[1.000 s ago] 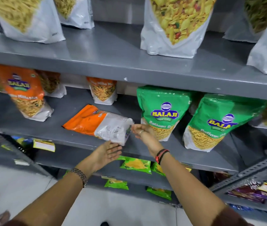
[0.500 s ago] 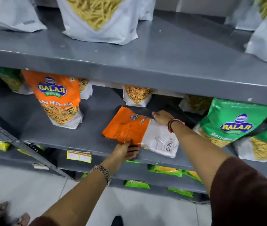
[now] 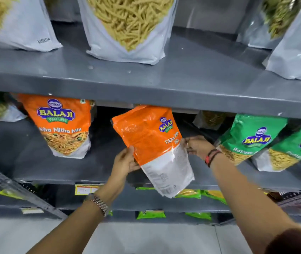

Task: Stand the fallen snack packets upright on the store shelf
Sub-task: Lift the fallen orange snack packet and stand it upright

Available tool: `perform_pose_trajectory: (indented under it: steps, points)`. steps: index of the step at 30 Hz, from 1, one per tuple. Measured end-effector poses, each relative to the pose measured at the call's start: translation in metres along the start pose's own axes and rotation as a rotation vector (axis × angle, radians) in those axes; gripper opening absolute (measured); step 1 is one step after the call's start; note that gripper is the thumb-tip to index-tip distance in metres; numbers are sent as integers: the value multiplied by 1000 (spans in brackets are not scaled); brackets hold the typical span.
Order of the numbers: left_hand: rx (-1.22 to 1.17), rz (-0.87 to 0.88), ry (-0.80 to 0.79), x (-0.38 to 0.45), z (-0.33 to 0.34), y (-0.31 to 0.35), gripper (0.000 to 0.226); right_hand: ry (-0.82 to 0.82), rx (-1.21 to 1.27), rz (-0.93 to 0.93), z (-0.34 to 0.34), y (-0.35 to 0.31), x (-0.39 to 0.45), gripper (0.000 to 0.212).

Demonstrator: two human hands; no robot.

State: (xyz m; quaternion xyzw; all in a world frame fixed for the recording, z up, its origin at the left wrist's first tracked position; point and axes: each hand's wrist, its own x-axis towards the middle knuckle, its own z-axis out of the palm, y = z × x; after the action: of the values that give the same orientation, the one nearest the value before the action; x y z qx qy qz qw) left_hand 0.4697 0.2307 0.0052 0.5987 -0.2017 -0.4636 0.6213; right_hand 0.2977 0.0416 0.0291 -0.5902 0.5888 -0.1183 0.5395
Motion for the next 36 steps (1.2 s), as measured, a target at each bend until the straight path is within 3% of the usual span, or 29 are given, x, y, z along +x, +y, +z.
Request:
perform_pose_trajectory:
  steps: [7, 12, 17, 20, 22, 24, 27, 29, 31, 33, 36]
  points:
    - [115, 257, -21, 8, 9, 63, 22, 118, 331, -255, 2, -11, -35, 43]
    - [232, 258, 11, 35, 14, 60, 25, 216, 341, -225, 19, 7, -23, 35]
    - [333, 291, 136, 41, 16, 48, 27, 166, 447, -209, 21, 9, -24, 32]
    - [397, 167, 162, 31, 16, 33, 50, 145, 472, -218, 15, 5, -25, 41]
    - [420, -29, 102, 20, 15, 17, 63, 144, 462, -218, 13, 8, -27, 48]
    - [411, -254, -94, 4, 17, 6, 74, 136, 434, -216, 11, 15, -30, 53]
    - [378, -381, -349, -8, 32, 6, 80, 137, 414, -212, 11, 23, -36, 51]
    - [290, -371, -326, -3, 46, 11, 85, 170, 402, -192, 14, 31, -40, 50]
    - [201, -346, -196, 8, 63, 18, 78, 186, 387, -177, 18, 40, -47, 50]
    - [142, -332, -81, 15, 78, 25, 72, 122, 383, -173, 28, 48, -57, 50]
    - [66, -322, -63, 20, 100, 37, 63, -25, 387, -181, 44, 52, -66, 53]
